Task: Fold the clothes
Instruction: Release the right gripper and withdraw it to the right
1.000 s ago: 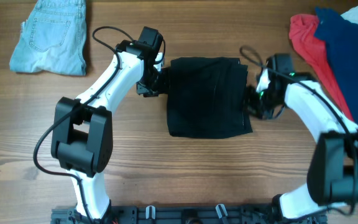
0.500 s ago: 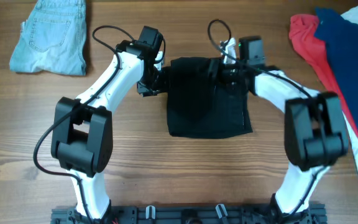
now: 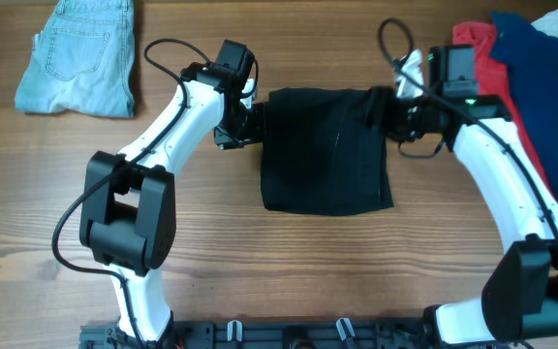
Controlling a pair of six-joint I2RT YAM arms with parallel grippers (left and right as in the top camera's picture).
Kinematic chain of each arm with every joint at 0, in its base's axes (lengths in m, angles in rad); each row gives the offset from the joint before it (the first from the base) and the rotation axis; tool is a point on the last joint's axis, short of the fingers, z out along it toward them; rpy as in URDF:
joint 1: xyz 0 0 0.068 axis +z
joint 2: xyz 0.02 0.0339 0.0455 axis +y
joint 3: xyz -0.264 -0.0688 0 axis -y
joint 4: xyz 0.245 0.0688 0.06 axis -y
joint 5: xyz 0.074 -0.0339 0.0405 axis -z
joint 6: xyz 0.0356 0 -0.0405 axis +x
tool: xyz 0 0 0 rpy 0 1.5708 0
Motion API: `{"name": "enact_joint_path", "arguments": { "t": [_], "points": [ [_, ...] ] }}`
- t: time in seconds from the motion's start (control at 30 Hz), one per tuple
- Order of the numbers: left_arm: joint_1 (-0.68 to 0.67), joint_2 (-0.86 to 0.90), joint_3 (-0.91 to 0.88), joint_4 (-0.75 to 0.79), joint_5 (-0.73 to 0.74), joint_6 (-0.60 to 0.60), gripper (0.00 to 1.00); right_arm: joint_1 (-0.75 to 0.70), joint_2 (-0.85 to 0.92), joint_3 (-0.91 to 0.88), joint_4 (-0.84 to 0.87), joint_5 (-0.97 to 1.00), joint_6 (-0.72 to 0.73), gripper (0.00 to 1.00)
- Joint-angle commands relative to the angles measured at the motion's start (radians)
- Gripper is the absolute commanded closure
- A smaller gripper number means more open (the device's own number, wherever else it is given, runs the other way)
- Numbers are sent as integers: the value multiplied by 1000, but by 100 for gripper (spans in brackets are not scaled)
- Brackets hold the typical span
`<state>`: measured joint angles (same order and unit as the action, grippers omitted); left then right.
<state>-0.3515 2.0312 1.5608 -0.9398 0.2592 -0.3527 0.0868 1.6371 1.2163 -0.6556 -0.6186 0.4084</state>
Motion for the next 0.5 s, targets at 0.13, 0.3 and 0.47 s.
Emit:
{"name": "enact_joint_path", "arguments": {
  "t": [0.13, 0.3, 0.47],
  "points": [
    [1, 13, -4, 9, 10, 5, 36, 36, 132, -249, 12, 180, 117, 40],
    [1, 13, -4, 9, 10, 5, 36, 36, 121, -255, -37, 295, 179, 54],
    [1, 13, -4, 35, 75, 72, 30, 36, -47, -158, -172, 407, 166, 37]
  ]
}}
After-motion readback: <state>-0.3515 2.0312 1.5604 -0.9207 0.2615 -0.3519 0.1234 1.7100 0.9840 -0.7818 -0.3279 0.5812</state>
